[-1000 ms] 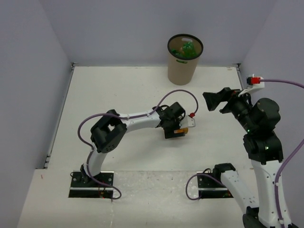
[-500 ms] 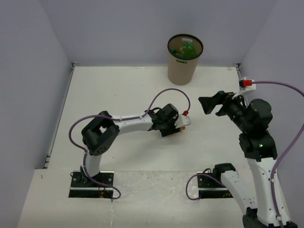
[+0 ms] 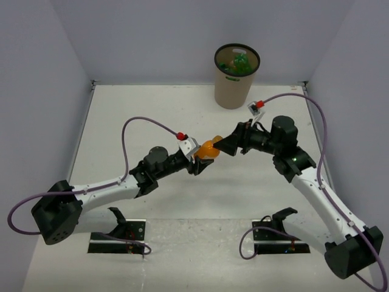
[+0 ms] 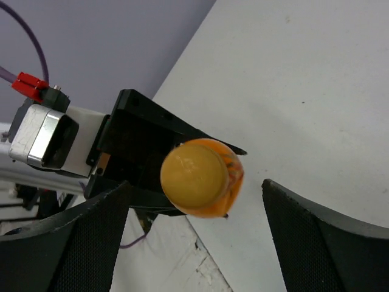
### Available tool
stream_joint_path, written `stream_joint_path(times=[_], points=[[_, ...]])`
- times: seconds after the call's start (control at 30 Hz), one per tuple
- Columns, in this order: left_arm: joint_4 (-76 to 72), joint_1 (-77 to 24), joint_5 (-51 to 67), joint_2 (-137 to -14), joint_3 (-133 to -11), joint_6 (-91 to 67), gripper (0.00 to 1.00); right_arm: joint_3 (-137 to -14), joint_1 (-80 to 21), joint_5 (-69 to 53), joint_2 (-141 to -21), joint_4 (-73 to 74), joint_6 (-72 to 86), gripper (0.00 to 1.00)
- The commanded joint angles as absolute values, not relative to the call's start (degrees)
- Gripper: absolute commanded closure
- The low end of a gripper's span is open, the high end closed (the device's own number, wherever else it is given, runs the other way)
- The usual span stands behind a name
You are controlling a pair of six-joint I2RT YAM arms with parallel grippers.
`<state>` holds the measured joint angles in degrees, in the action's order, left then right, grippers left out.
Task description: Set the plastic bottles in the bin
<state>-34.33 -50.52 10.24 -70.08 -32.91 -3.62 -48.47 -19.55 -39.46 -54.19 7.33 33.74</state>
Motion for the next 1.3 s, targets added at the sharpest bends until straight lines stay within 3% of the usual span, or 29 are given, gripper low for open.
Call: stream_joint_path(times=[0.0, 0.03, 0.1, 0.17, 0.3, 0.33, 0.4, 0.43, 0.5, 0.53, 0.57, 0.67, 0.73, 0.8, 0.83, 0.87, 0.9, 0.93, 0.97, 1.03, 1.07, 1.1, 1.17, 1.27], points=[[-47.6, -50.1, 16.5, -69.9, -30.9, -7.7, 1.00, -54.6, -26.1, -31.5, -57.6, 8.4, 30.3, 0.13], [-49.9, -50.1, 17.0, -69.3, -29.7, -8.1, 1.00, -54.9, -26.9, -29.0, -58.1, 9.4, 30.1, 0.14], [-52.1, -50.1, 17.5, -68.6, -28.3, -8.5, 1.00, -55.4, -27.9, -28.1, -59.6, 10.6, 29.4, 0.27], [-53.5, -50.0, 17.0, -68.6, -27.2, -9.1, 1.00, -55.5, -29.2, -28.2, -59.9, 11.1, 29.2, 0.50], [-53.2, -49.7, 17.1, -69.1, -27.4, -8.8, 1.00, -55.5, -30.5, -26.5, -58.5, 12.7, 28.3, 0.54], [-53.1, -49.7, 16.8, -69.1, -27.5, -8.7, 1.00, -55.5, -30.6, -26.3, -58.3, 13.1, 28.1, 0.71], [-52.9, -49.5, 15.9, -69.0, -27.6, -9.1, 1.00, -55.5, -30.6, -26.0, -57.5, 13.6, 28.0, 0.83], [-53.0, -49.4, 15.1, -69.0, -27.7, -9.1, 1.00, -55.4, -30.7, -26.2, -57.3, 13.5, 28.0, 0.94], [-52.6, -49.4, 14.0, -69.0, -28.0, -9.5, 1.00, -55.1, -30.7, -27.0, -57.0, 13.4, 28.4, 0.90], [-51.9, -49.4, 13.0, -69.1, -28.4, -9.5, 1.00, -55.2, -30.7, -27.3, -57.0, 13.4, 28.4, 0.46], [-51.0, -49.4, 12.9, -69.3, -29.1, -9.3, 1.00, -55.3, -30.7, -27.9, -57.1, 13.4, 28.5, 0.39], [-49.7, -49.4, 13.0, -69.9, -30.2, -8.7, 1.00, -55.3, -30.7, -28.2, -56.9, 13.2, 28.6, 0.33], [-49.7, -49.4, 13.3, -70.0, -30.3, -8.6, 1.00, -55.4, -30.7, -28.2, -56.9, 13.1, 28.7, 0.36], [-49.3, -49.4, 13.7, -70.1, -30.7, -8.4, 1.00, -55.4, -30.7, -28.2, -57.0, 12.8, 28.7, 0.46], [-49.2, -49.4, 14.6, -70.3, -30.8, -8.3, 1.00, -55.5, -30.8, -28.0, -57.2, 12.7, 28.7, 0.66], [-48.9, -49.4, 14.7, -70.4, -30.8, -8.3, 1.00, -55.5, -30.7, -27.8, -57.4, 12.6, 28.6, 0.78], [-48.7, -49.4, 14.9, -70.5, -31.0, -8.3, 1.00, -55.6, -30.8, -27.6, -57.6, 12.4, 28.6, 1.00], [-48.3, -49.4, 15.0, -70.7, -31.0, -8.3, 0.97, -55.5, -30.8, -27.2, -57.8, 12.0, 28.7, 1.00], [-48.0, -49.4, 15.3, -70.7, -31.0, -8.2, 0.82, -55.5, -30.8, -27.0, -57.8, 11.6, 28.7, 1.00], [-47.1, -49.4, 15.3, -70.6, -31.0, -8.2, 0.65, -55.5, -30.7, -25.7, -57.8, 10.6, 28.5, 1.00], [-46.3, -49.4, 15.0, -70.6, -31.1, -8.1, 0.12, -55.5, -30.7, -25.1, -57.9, 10.4, 28.3, 1.00], [-45.4, -49.4, 13.3, -70.5, -31.7, -8.2, 0.00, -56.2, -30.7, -24.4, -58.1, 10.8, 28.1, 1.00], [-39.6, -49.4, 9.8, -70.0, -33.0, -8.4, 0.00, -57.5, -30.7, -20.0, -58.5, 11.7, 27.1, 1.00], [-22.1, -49.4, -11.9, -68.8, -39.2, -11.7, 0.00, -63.3, -29.5, -9.5, -59.8, 15.5, 24.0, 1.00]])
